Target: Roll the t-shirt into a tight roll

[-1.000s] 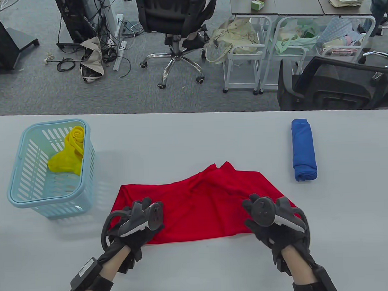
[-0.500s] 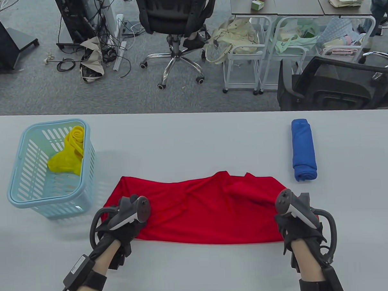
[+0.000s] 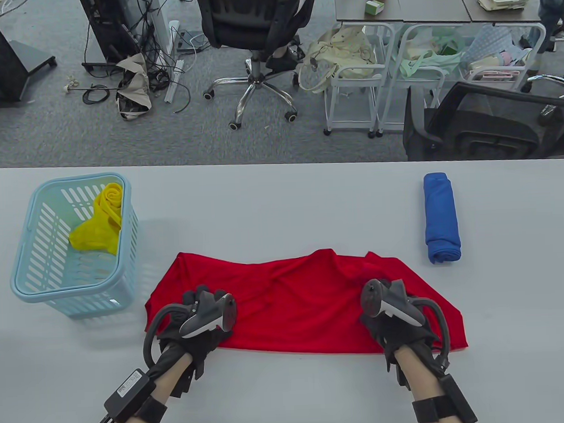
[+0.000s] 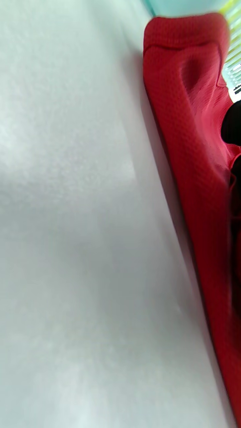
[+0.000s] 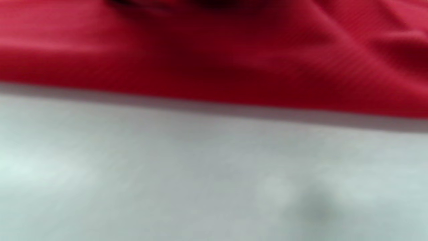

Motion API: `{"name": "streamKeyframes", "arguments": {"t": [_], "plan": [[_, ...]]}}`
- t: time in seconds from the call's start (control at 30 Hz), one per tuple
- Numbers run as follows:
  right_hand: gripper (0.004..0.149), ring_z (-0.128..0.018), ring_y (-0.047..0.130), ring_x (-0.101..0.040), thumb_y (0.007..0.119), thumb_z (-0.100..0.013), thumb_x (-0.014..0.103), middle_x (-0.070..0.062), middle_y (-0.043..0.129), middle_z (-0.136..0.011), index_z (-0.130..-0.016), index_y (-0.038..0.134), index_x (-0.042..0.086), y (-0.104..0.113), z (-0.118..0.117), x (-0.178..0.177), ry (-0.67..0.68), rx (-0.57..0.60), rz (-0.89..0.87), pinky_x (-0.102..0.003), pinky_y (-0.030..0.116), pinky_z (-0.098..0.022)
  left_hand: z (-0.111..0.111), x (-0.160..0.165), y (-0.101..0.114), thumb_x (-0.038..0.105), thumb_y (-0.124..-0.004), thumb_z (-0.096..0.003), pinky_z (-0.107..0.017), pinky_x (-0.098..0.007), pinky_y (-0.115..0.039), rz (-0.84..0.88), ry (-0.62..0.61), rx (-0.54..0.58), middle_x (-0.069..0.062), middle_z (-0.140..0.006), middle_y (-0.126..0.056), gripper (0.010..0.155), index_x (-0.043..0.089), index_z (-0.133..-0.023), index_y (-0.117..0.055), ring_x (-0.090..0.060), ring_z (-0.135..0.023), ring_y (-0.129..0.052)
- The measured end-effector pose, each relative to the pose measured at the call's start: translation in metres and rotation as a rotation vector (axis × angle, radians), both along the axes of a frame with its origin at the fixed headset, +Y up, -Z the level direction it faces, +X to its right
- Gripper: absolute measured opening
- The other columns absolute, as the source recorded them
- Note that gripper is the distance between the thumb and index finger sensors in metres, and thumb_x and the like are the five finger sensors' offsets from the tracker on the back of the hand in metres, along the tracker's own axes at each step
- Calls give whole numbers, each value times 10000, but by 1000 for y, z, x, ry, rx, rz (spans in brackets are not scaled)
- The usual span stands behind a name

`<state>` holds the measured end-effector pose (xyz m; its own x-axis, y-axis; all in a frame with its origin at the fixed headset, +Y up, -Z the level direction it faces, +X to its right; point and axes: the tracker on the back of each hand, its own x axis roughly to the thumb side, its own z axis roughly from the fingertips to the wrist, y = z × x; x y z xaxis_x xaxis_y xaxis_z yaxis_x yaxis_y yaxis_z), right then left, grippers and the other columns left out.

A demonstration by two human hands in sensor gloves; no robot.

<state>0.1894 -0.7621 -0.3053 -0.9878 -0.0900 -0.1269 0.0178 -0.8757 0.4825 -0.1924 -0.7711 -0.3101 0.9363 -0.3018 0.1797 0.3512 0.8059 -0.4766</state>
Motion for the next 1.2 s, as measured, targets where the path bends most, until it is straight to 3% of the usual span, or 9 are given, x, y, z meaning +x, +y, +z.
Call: {"name": "streamKeyframes", "arguments": {"t": [0.3, 0.47, 0.57, 0.7, 0.83, 0.93, 1.03, 1.1, 1.2], "plan": [[647, -909, 852, -344, 537, -582, 549, -146, 735, -1053, -1083, 619, 148, 30, 16, 12, -139, 72, 175, -520, 662, -636, -6, -11, 6, 623, -455, -473, -813, -579, -493, -2, 58, 41, -76, -1249, -208, 744, 385, -1115, -165, -373, -1156, -382], [541, -1006, 711, -369, 580, -606, 464, -99, 655, -1109, -1087, 580, 218, 39, 19, -2, -18, 260, 54, -571, 540, -715, 9, 6, 24, 637, -456, -487, -800, -560, -548, -10, 22, 104, -74, -1261, -359, 710, 371, -1139, -376, -340, -1138, -537], [631, -1128, 405, -442, 598, -602, 453, -109, 346, -1223, -1161, 378, 260, 24, 15, -12, 111, 105, -100, -604, 437, -746, 16, 24, 25, 691, -391, -464, -783, -542, -608, -2, -10, 130, -81, -1254, -484, 765, 355, -1152, -384, -325, -1097, -668], [688, -1126, 301, -437, 606, -592, 474, -94, 268, -1207, -1151, 262, 267, 4, 12, -15, 142, -29, -36, -604, 411, -747, 8, 40, 3, 721, -340, -440, -771, -540, -637, -120, -29, 95, -185, -1244, -429, 861, 271, -1168, -246, -383, -1078, -669], [592, -1004, 716, -390, 613, -586, 483, -111, 655, -1114, -1103, 576, 198, 27, 12, -17, 120, 67, -32, -537, 613, -679, -22, 41, 9, 726, -405, -393, -793, -562, -586, -192, 16, 113, -84, -1263, -411, 899, 297, -1160, -213, -358, -1128, -594], [494, -794, 929, -265, 609, -594, 490, -46, 870, -927, -989, 728, 218, 36, 21, -19, 139, 185, -107, -475, 710, -605, -38, 39, 22, 696, -542, -426, -801, -565, -564, -409, 28, 293, -77, -1254, -422, 881, 281, -1156, -277, -344, -1130, -582], [481, -817, 889, -282, 616, -601, 476, -50, 827, -955, -1003, 699, 224, 44, 25, -17, 154, 227, -190, -495, 672, -631, -36, 37, 27, 702, -422, -434, -786, -546, -615, -311, 36, 262, -63, -1229, -561, 841, 273, -1157, -380, -317, -1086, -703], [524, -950, 758, -339, 627, -604, 453, -85, 685, -1077, -1077, 593, 231, 39, 23, -22, 235, 175, -259, -534, 593, -686, -37, 36, 17, 711, -372, -419, -771, -535, -647, -93, 68, 113, -70, -1206, -627, 868, 251, -1153, -418, -311, -1061, -759], [609, -1099, 523, -422, 651, -593, 423, -92, 439, -1208, -1145, 450, 264, 14, 22, -36, 312, 17, -247, -599, 487, -727, -42, 42, 3, 725, -380, -410, -789, -571, -584, -71, 83, 62, -196, -1234, -417, 931, 193, -1165, -270, -408, -1098, -623]]}}
